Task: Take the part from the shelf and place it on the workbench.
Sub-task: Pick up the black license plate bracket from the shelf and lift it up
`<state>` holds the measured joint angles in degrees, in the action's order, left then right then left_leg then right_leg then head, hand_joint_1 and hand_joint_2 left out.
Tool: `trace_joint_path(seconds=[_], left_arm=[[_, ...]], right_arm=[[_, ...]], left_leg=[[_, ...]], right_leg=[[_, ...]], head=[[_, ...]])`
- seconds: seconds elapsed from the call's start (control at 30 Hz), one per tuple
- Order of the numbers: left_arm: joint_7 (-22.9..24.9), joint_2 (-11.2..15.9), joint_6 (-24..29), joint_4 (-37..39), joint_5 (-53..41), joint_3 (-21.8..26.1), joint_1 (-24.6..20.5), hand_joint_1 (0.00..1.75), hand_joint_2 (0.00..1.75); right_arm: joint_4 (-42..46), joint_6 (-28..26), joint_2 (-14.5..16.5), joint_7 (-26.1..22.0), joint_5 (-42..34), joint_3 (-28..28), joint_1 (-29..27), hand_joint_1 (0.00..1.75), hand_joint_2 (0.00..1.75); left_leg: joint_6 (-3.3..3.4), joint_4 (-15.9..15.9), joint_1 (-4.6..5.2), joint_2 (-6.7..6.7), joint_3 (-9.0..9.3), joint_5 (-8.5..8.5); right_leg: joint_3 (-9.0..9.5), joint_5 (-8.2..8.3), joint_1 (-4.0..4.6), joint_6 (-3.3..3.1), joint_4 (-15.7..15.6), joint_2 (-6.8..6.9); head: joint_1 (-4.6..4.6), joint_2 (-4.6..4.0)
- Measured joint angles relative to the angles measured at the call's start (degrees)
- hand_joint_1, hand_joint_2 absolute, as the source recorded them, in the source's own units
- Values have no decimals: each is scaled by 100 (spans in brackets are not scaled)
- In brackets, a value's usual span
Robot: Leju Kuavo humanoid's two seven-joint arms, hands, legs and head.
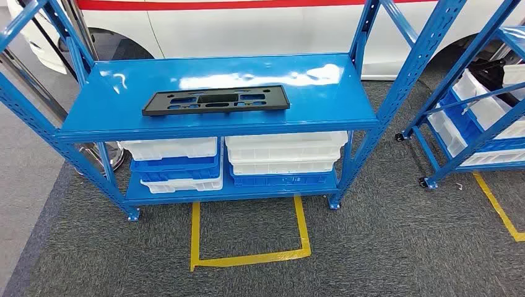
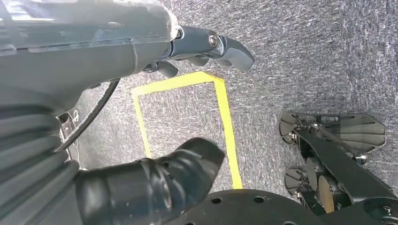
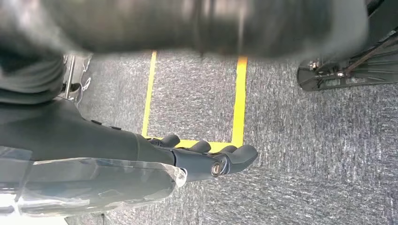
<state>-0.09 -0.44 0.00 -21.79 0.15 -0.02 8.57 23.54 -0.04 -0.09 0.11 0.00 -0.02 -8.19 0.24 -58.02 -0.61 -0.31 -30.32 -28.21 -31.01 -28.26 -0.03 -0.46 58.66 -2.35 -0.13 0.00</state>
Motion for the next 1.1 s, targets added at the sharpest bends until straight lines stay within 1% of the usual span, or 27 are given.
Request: trace_joint_path(seconds=[0.13,0.23,0.27,0.37,0.8,0.93,1.03,1.1], left_arm=[[20,-14,-4,0,-137,0,-41,0,175],[106,-62,-30,2,-551,1,-147,0,175],[141,-81,-39,2,-712,1,-191,0,131],[257,-144,-57,2,-1213,5,-323,0,0],[734,-461,-196,154,-3488,155,-886,0,0],[861,-556,-248,237,-4154,226,-1051,0,0],[943,-616,-261,301,-4602,288,-1157,0,0],[985,-648,-265,338,-4868,319,-1214,0,0]], right_arm=[[-7,-1,1,9,50,-50,25,0,175],[-36,-3,10,76,241,-194,109,0,44],[-47,-4,14,108,315,-244,145,0,0],[-86,-10,27,215,542,-423,262,0,0],[-315,-28,131,503,1327,-1631,897,0,0],[-377,-21,157,441,1468,-2089,1146,0,0],[-402,36,167,247,1508,-2418,1386,0,0],[-397,138,193,61,1496,-2598,1541,0,87]], left_leg=[[0,0,0,0,-1,0],[0,0,0,-1,0,0],[0,0,0,-1,0,0],[0,-1,0,-2,2,1],[0,-3,0,-3,6,2],[-2,-3,0,-5,5,3],[-3,-4,0,-6,5,6],[-1,-5,0,-5,12,9]], right_leg=[[0,0,0,0,0,0],[1,1,0,0,0,1],[2,1,0,0,0,1],[5,2,0,1,1,1],[6,3,-2,2,2,1],[7,4,-2,2,4,1],[7,6,-2,3,5,1],[7,7,-2,4,6,2]], head=[[0,0],[0,0],[0,0],[0,0],[-1,0],[0,0],[-1,0],[-1,0]])
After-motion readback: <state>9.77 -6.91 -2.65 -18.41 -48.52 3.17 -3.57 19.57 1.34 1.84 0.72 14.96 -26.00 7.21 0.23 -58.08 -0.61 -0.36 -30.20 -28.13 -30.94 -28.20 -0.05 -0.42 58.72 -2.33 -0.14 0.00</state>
